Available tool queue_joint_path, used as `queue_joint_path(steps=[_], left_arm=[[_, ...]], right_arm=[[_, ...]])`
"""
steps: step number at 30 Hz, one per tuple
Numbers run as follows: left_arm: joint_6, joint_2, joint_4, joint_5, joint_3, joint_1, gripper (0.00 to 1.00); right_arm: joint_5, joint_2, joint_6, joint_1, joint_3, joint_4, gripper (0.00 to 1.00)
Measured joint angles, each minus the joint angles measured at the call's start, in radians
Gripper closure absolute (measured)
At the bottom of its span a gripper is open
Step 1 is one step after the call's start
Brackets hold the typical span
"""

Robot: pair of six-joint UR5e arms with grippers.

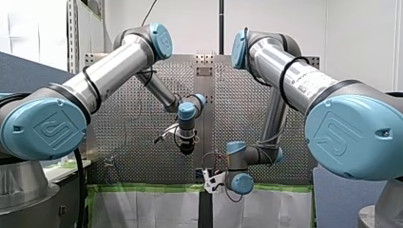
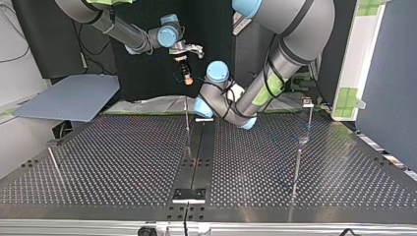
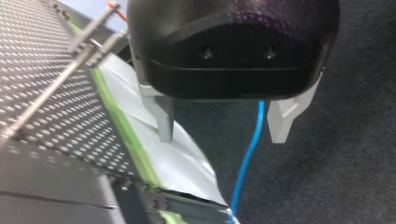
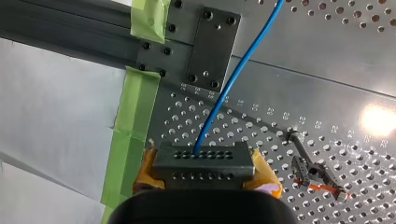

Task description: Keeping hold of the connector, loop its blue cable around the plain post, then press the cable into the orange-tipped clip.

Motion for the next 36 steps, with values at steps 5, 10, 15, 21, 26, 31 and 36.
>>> queue_joint_path(steps=[5, 10, 15, 21, 26, 31, 36], left_arm=[[-0.004, -0.034, 0.02, -0.007, 0.0, -0.004, 0.0], [-0.015, -0.054, 0.047, -0.008, 0.0, -0.006, 0.0], [-0.017, -0.095, 0.064, -0.011, 0.0, -0.01, 0.0], [-0.04, -0.123, 0.113, -0.017, 0.0, -0.012, 0.0], [-0.047, -0.127, 0.159, -0.014, -0.003, -0.012, 0.0], [-0.05, -0.146, 0.182, -0.005, -0.005, -0.013, 0.0], [-0.047, -0.179, 0.188, -0.008, -0.005, -0.013, 0.0]], right_arm=[[0.0, 0.0, 0.0, 0.0, 0.0, 0.0, 1.0], [0.0, 0.0, -0.001, 0.0, 0.0, 0.0, 1.0], [0.0, 0.0, -0.001, 0.001, 0.0, 0.001, 1.0], [-0.001, 0.0, -0.001, 0.002, 0.0, 0.0, 1.0], [-0.001, 0.0, -0.001, 0.003, 0.0, 0.003, 1.0], [0.0, 0.0, -0.002, 0.003, 0.0, 0.003, 1.0], [-0.001, 0.0, -0.001, 0.004, 0.0, 0.005, 1.0]])
